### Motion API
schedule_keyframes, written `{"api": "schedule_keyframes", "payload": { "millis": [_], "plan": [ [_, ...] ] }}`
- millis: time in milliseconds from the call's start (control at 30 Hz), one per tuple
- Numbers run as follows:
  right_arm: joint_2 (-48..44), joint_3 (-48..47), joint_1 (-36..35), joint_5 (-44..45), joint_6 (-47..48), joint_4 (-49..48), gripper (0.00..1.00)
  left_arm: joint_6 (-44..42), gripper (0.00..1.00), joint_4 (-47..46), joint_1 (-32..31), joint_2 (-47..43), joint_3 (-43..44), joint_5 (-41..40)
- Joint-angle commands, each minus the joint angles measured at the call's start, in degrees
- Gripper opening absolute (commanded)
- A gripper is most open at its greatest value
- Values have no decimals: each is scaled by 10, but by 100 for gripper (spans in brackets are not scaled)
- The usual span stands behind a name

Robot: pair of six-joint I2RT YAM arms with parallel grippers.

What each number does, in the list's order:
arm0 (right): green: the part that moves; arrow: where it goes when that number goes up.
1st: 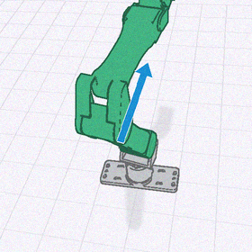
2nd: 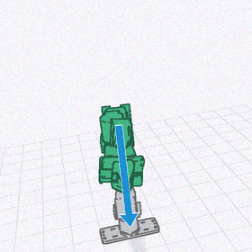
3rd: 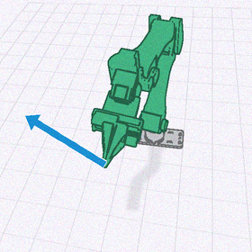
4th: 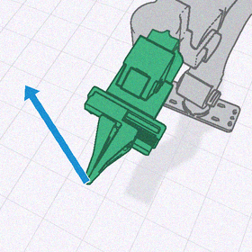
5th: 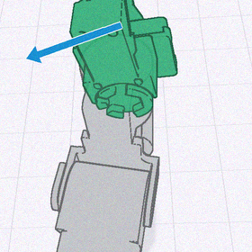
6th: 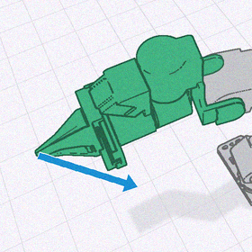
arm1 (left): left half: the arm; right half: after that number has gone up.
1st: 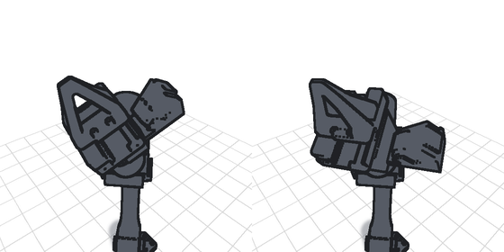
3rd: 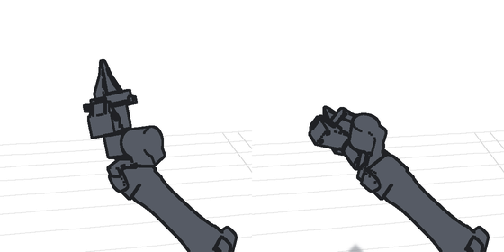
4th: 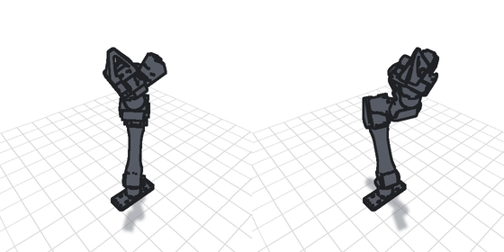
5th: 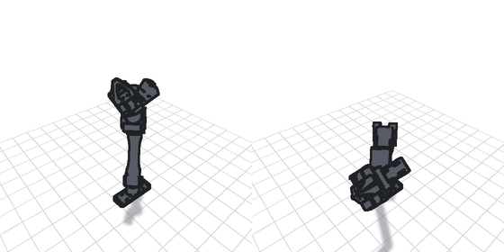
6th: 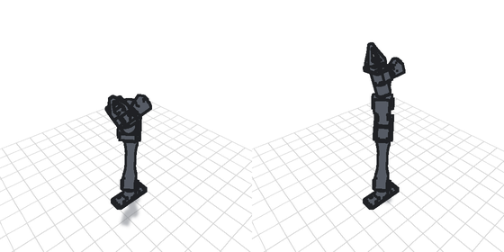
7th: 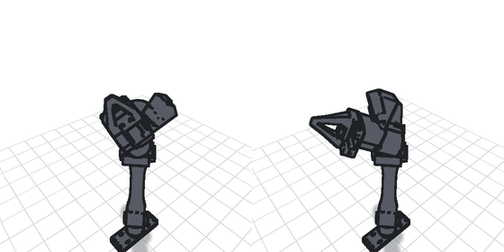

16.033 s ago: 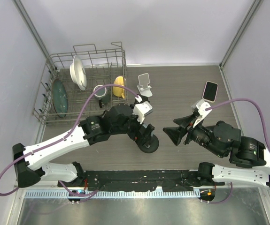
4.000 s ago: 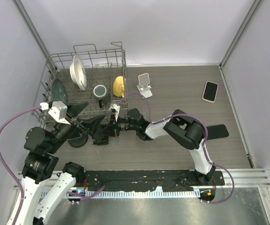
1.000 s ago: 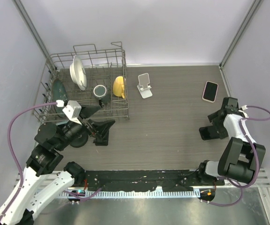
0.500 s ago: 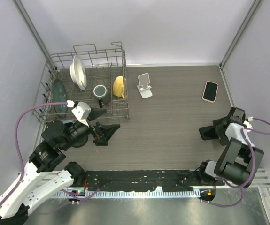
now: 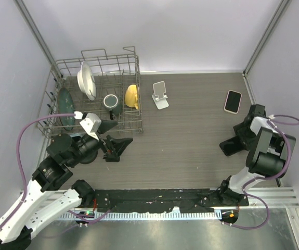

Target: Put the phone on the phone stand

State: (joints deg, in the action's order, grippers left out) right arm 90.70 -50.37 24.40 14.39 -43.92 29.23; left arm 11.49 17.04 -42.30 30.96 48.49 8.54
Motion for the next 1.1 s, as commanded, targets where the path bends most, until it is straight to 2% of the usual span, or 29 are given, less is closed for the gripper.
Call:
{"api": "schedule_keyframes", "payload": {
  "millis": [0,133,200,267,400,500,533,567,800,900,933,1033,1067],
  "plan": [
    [33,-45,-68,30,2,57,91,-9,100,-10,-2,6,16,-5],
    [53,-44,-109,10,-6,61,89,-13,100,-7,-2,9,16,-8],
    [55,-39,-132,1,-12,62,79,-14,100,-5,-2,11,17,-11],
    [48,-27,-158,5,-20,62,74,-15,100,-3,-2,15,19,-12],
    [32,-7,-247,9,-52,85,69,-16,100,3,-2,26,21,-13],
    [-2,32,-327,7,-103,79,55,-20,100,8,-1,31,24,-19],
    [-10,40,-347,9,-132,79,46,-22,100,9,-2,33,25,-20],
    [-17,54,-363,9,-145,77,41,-22,100,9,-2,36,25,-24],
    [-53,45,-546,74,-297,109,33,-27,100,19,-2,54,29,-37],
    [-54,46,-596,80,-347,85,23,-27,100,24,-2,66,32,-44],
    [-52,48,-605,78,-356,73,15,-25,100,24,-2,68,33,-46],
    [-47,49,-619,80,-372,43,1,-13,100,27,-2,79,36,-47],
    [-50,48,-622,89,-369,37,1,-5,100,27,-2,83,38,-48]
  ]
}}
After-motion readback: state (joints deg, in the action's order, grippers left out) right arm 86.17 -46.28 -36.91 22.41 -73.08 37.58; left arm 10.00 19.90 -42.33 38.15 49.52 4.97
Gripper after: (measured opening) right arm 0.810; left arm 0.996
